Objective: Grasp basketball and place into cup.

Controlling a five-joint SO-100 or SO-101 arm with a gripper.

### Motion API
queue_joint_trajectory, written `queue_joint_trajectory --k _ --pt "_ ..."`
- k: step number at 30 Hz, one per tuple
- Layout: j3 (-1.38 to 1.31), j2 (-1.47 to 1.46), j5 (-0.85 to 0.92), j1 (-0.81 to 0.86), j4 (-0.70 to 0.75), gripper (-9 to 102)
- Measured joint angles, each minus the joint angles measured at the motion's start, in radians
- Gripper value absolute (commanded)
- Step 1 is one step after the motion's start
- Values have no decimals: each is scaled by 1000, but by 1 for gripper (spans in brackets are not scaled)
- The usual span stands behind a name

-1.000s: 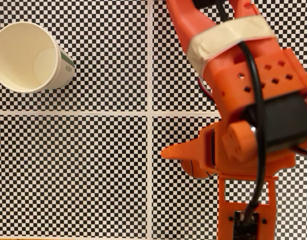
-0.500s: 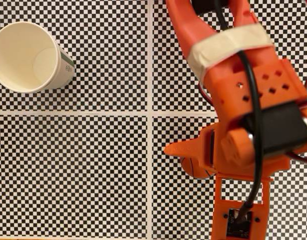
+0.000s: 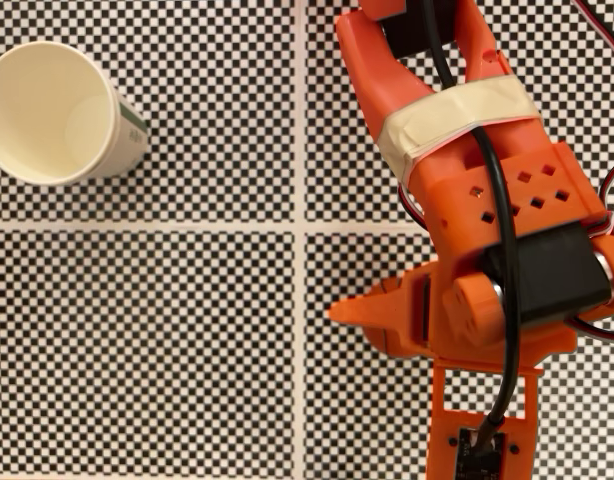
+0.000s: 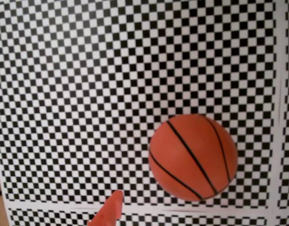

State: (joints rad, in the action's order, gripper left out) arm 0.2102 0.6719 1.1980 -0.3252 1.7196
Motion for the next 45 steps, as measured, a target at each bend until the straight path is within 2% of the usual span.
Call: queue_joint_trajectory --k 18,38,45 --pt "-147 -158 9 15 0 60" --pt "-155 -255 18 37 0 58" --pt "-155 -276 14 37 0 46"
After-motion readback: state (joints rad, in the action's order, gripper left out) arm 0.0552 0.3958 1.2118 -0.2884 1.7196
